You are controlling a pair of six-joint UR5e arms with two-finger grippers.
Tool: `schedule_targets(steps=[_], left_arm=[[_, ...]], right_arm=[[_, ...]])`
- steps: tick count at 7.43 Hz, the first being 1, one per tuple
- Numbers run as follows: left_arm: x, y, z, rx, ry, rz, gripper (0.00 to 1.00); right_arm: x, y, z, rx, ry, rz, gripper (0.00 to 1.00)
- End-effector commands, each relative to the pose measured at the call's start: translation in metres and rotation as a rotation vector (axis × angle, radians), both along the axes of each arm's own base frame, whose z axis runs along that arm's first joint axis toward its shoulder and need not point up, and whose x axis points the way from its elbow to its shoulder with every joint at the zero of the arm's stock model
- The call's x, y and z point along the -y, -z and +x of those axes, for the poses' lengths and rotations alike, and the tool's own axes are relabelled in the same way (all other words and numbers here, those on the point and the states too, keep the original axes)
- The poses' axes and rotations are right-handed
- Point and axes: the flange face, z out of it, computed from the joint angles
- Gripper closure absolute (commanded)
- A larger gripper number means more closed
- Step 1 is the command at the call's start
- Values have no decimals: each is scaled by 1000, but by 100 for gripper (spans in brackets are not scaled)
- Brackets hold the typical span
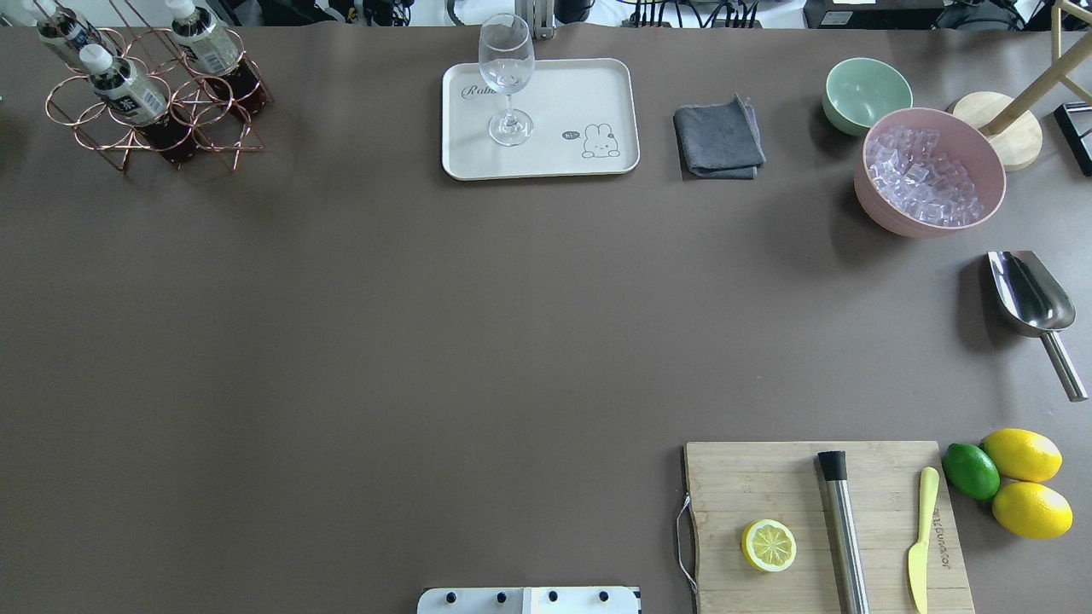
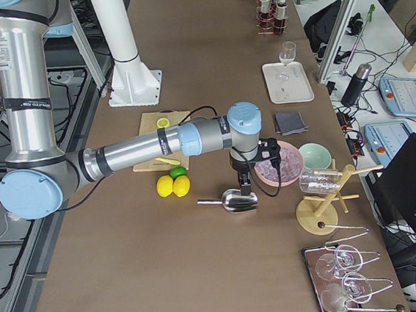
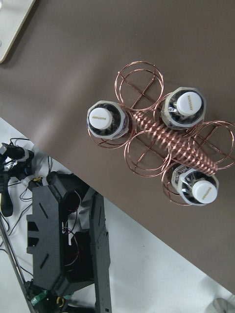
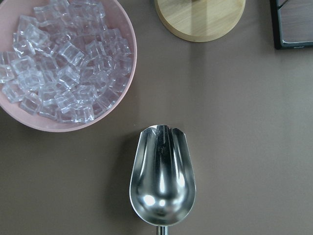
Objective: Take tea from basket to plate
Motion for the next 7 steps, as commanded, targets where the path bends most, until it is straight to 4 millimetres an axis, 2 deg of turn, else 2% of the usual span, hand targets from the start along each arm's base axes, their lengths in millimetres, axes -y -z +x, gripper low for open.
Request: schedule_targets(steps=[1, 2, 3, 5, 6, 7], left_arm=[[16, 3, 27, 36, -141, 189, 2], [18, -3, 30, 57, -200, 258, 2], [19, -1, 29, 70, -232, 302, 2], [24, -20, 27, 132, -222, 273, 2], [22, -38, 28, 134, -229, 254, 2], [21, -42, 33, 147, -278, 292, 3]], right_arm=[[15, 42, -44, 10, 45, 22, 0], [40, 72, -80, 3, 43, -64, 0], [56, 101, -113, 0, 31, -108, 0], [62, 124, -139, 8, 63, -80, 0], [57, 125, -166, -2, 111, -65, 0], [56, 128, -186, -39, 139, -22, 0]])
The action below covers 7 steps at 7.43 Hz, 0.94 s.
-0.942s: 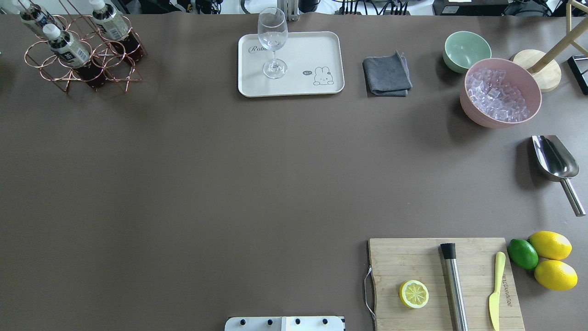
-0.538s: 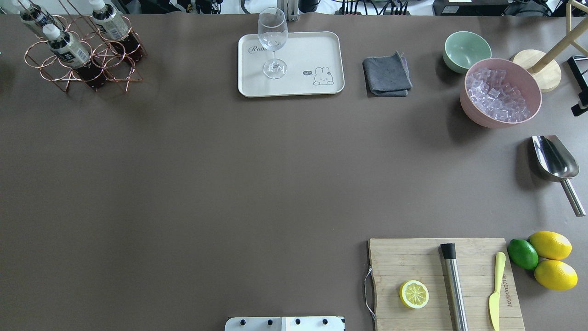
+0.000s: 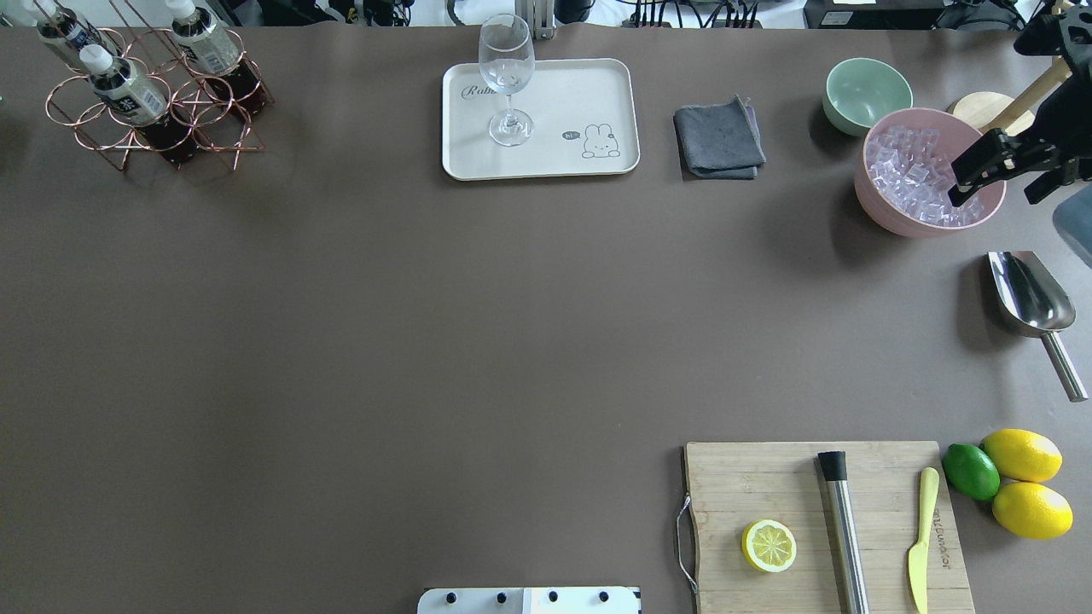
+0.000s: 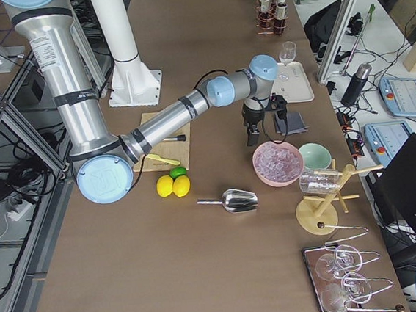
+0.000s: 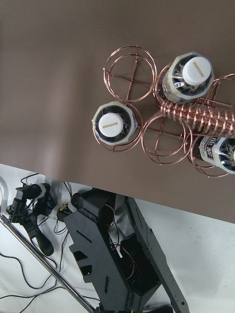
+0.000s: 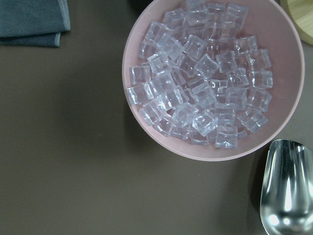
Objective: Take tea from basket to plate
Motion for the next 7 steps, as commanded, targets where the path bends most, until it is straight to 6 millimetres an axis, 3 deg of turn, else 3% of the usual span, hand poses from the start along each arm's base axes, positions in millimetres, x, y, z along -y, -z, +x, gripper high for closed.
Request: schedule_targets(steps=[1, 3, 5, 7], left_arm=[[-2, -16, 19, 27, -73, 30, 4], [-3, -12, 39, 19, -97, 44, 21], [-3, -9, 51, 10, -90, 35, 26], [-3, -4, 50, 4, -99, 93, 100]], right_arm=[[-3, 12, -54, -77, 72, 120, 0], [-4, 12, -66, -116, 80, 158, 0], [-4, 15, -68, -107, 78, 152, 0], [-4, 22, -81, -100, 97, 164, 0]])
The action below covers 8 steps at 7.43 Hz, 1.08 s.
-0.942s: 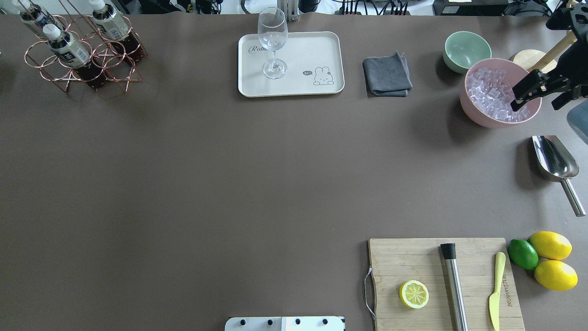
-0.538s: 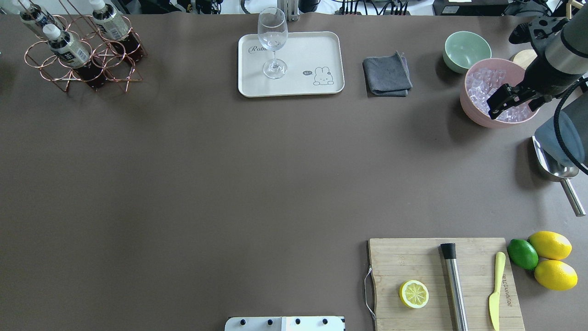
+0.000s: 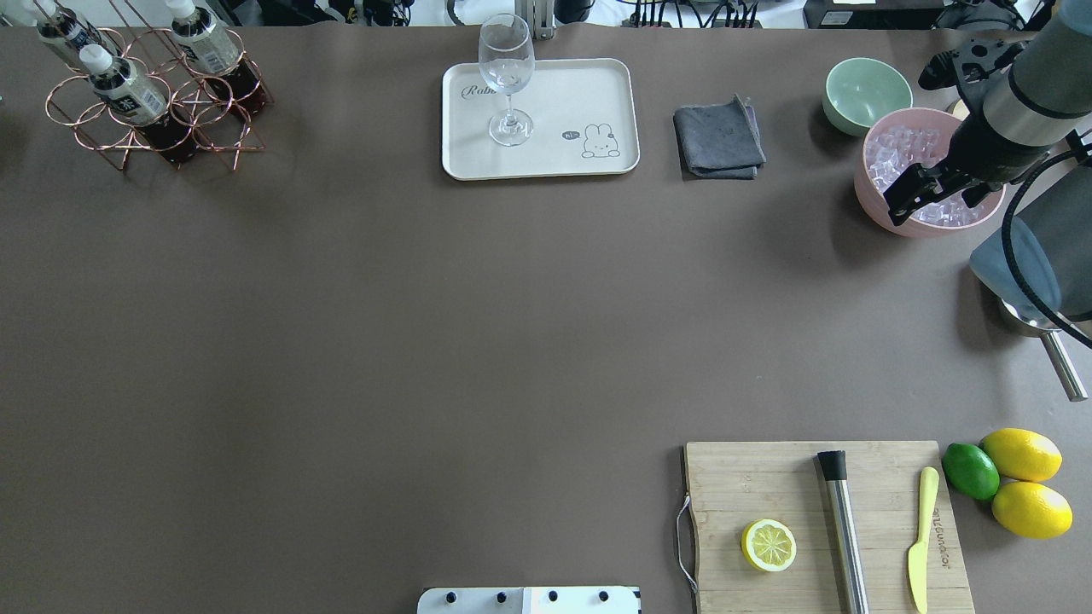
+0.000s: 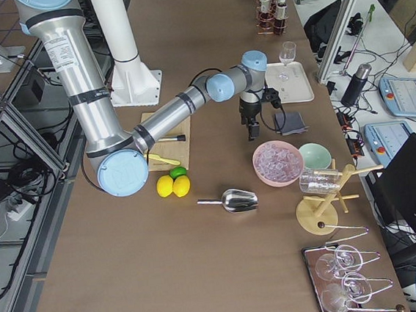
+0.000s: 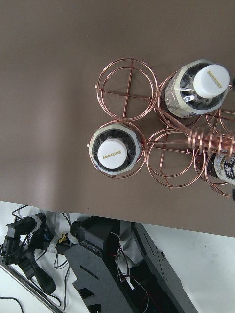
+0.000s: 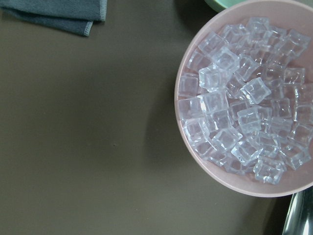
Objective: Take tea from basket to plate
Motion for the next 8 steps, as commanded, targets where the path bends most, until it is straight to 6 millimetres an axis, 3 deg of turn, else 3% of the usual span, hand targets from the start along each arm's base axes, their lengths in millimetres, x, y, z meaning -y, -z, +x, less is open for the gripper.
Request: schedule_targets(steps=[1, 3, 5, 6, 8], left_arm=[[0, 9, -2, -9, -1, 51, 100], [-4, 31, -16, -57, 4, 40, 100], [-30, 78, -48, -53, 42, -3, 100], [-53, 112, -53, -60, 57, 2, 100], [-117, 179, -59, -123, 199, -95, 100]], right_arm=[[-1, 6, -10, 5, 16, 8, 0], [-1, 5, -10, 5, 15, 7, 0], [-1, 5, -10, 5, 15, 7, 0], [-1, 5, -9, 5, 14, 7, 0], [-1, 5, -9, 5, 14, 6, 0]])
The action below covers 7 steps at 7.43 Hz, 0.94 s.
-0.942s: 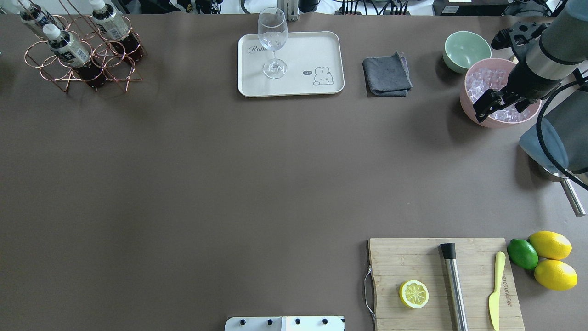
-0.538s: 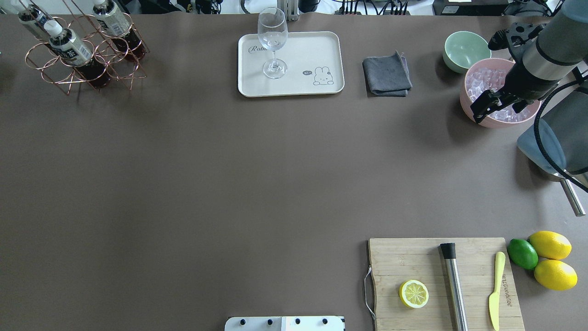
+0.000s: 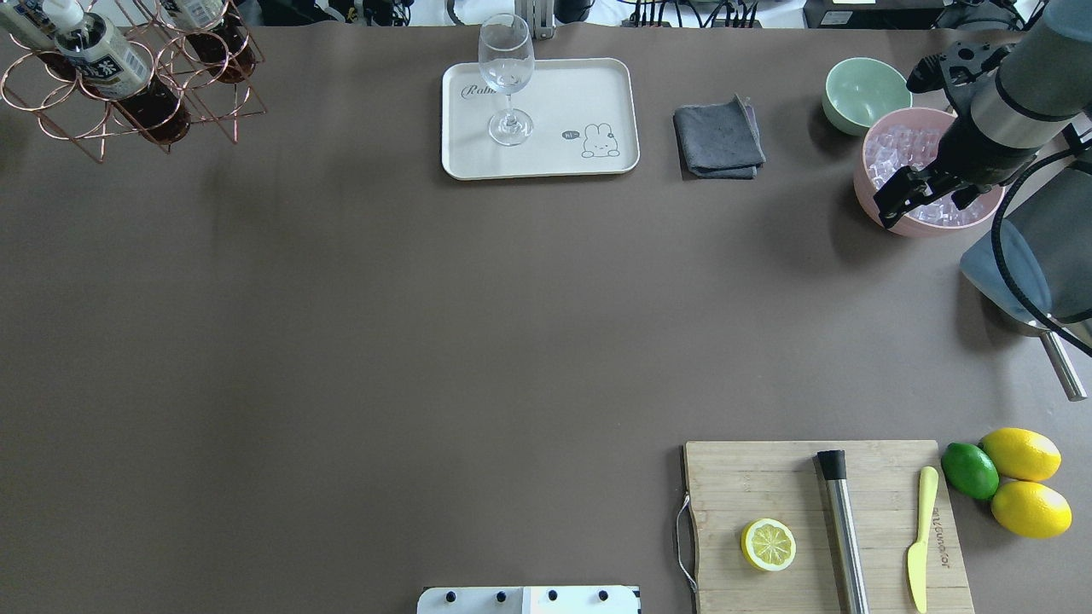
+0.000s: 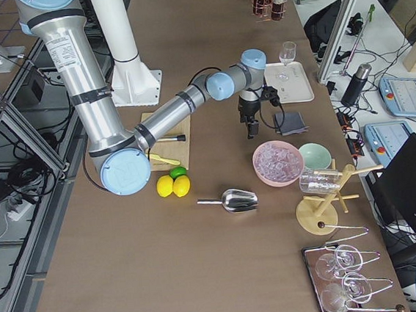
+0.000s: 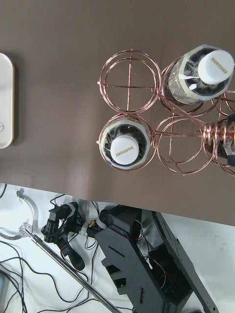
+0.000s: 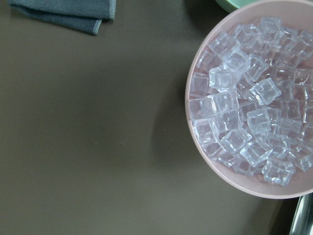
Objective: Take tea from basket to plate
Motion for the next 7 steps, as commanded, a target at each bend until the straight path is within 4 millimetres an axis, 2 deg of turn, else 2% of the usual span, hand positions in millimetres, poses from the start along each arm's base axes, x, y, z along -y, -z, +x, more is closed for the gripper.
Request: schedule_targets(steps=[1, 2, 4, 5, 6, 7], left_arm=[[-69, 76, -2, -84, 148, -108, 100], [-81, 91, 24, -110, 154, -134, 100], [-113, 113, 92, -136, 67, -119, 100], [-131, 128, 109, -148, 26, -76, 100], [-146, 153, 136, -146, -16, -18, 100], [-154, 167, 158, -147, -51, 12, 100]], right_arm=[[0, 1, 0, 1, 0, 2, 0], [0, -1, 2, -1, -1, -1, 0], [-1, -3, 2, -3, -1, -5, 0], [-2, -5, 3, -5, -2, -8, 0], [-2, -9, 6, -11, -6, -15, 0], [-1, -9, 10, -9, -12, -12, 0]])
